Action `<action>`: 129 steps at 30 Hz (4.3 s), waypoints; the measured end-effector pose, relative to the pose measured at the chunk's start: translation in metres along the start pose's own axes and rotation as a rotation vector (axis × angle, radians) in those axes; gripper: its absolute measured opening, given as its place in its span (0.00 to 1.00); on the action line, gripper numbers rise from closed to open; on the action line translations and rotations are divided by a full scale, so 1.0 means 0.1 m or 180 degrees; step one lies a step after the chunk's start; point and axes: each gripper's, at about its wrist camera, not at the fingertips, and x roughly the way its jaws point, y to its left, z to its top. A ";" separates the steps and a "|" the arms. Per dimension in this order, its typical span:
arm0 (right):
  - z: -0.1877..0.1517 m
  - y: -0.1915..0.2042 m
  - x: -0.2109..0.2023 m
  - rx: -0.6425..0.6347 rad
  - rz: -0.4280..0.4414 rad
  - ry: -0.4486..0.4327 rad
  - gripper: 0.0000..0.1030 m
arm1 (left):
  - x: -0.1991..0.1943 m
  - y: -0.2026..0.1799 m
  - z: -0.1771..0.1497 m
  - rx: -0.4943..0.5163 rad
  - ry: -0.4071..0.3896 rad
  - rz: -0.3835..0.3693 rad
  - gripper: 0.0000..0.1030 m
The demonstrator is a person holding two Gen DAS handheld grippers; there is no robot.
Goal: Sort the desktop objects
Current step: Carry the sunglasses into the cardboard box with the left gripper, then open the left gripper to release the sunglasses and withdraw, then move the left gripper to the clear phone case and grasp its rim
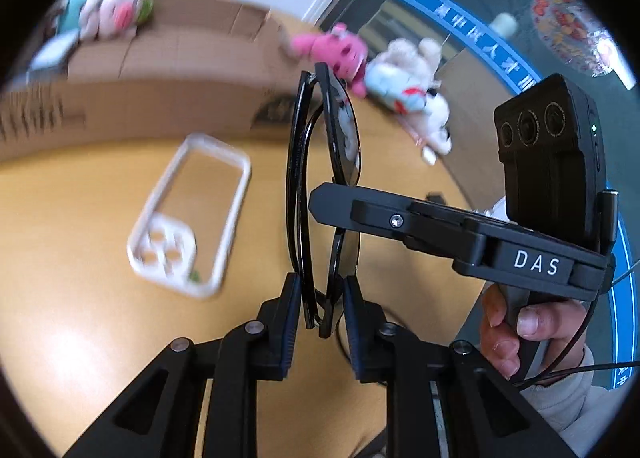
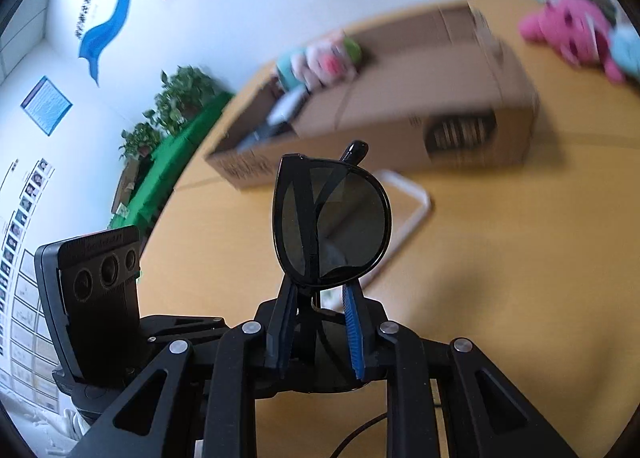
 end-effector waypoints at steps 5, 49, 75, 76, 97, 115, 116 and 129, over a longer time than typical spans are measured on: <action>0.54 0.28 -0.15 -0.0324 -0.0027 -0.0255 0.20 | -0.24 -0.01 0.49 0.0212 -0.0247 0.0055 0.19; 3.60 -2.03 2.29 0.0758 -0.1431 0.0997 0.22 | 2.43 1.78 3.30 -0.1368 0.1056 -0.0580 0.19; 3.57 -1.47 2.14 0.0335 -0.2132 0.0931 0.72 | 0.14 1.27 3.05 -0.0515 -0.0025 0.0264 0.27; 3.57 -1.37 2.11 0.0225 -0.2055 0.0911 0.72 | 0.04 1.27 3.00 -0.0473 -0.0090 0.0325 0.27; 3.33 -1.39 2.28 0.0364 -0.0988 0.0959 0.69 | -0.47 1.85 1.81 -0.0484 -0.0166 0.1045 0.27; 2.11 -0.10 0.01 -0.0430 -0.0664 -0.0037 0.87 | -0.68 1.87 1.25 -0.0360 -0.0494 0.1364 0.27; 2.01 -0.11 0.02 -0.0442 -0.0720 -0.0029 0.87 | -0.67 1.86 1.26 -0.0339 -0.0495 0.1391 0.27; 1.18 -0.44 0.66 -0.0143 -0.0689 0.0173 0.81 | -0.80 1.95 1.22 -0.0511 -0.0450 0.1503 0.25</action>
